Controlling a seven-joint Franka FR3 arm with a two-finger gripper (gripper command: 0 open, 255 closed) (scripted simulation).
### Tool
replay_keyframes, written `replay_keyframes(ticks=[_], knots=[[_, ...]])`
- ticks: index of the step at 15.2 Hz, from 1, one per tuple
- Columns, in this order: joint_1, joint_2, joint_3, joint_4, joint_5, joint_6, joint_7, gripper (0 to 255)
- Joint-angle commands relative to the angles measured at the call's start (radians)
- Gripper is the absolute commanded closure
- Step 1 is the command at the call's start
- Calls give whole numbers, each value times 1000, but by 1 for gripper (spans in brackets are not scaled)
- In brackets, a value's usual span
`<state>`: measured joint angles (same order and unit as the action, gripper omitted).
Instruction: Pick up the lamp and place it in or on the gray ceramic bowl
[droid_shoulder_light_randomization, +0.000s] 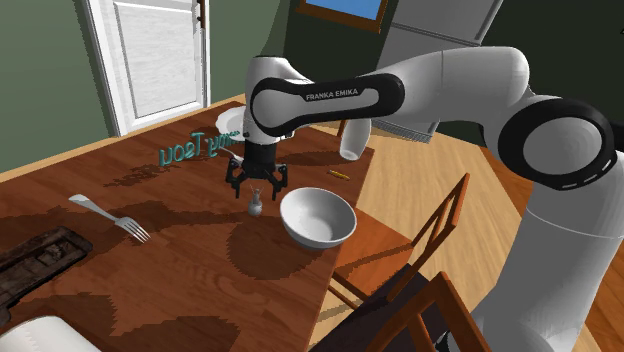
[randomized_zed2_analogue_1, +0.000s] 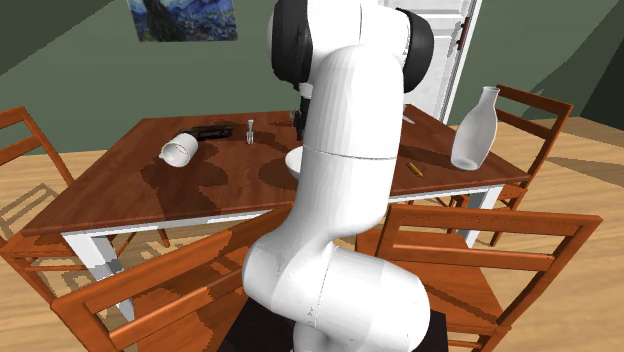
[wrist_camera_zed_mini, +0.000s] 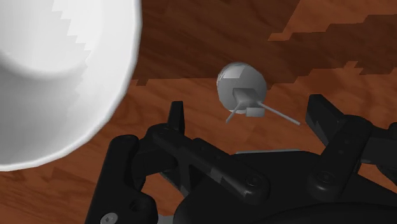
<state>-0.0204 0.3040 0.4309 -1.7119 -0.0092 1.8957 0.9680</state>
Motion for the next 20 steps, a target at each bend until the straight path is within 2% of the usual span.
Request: replay_keyframes(ticks=[1, 5, 6, 15, 20], knots=[[0, 0, 0, -2, 0, 2, 0, 0], [0, 0, 0, -2, 0, 2, 0, 0], [0, 0, 0, -2, 0, 2, 0, 255], [0, 0, 0, -2, 0, 2, 0, 255], [-1, -16, 3, 44, 6, -59, 1, 255]])
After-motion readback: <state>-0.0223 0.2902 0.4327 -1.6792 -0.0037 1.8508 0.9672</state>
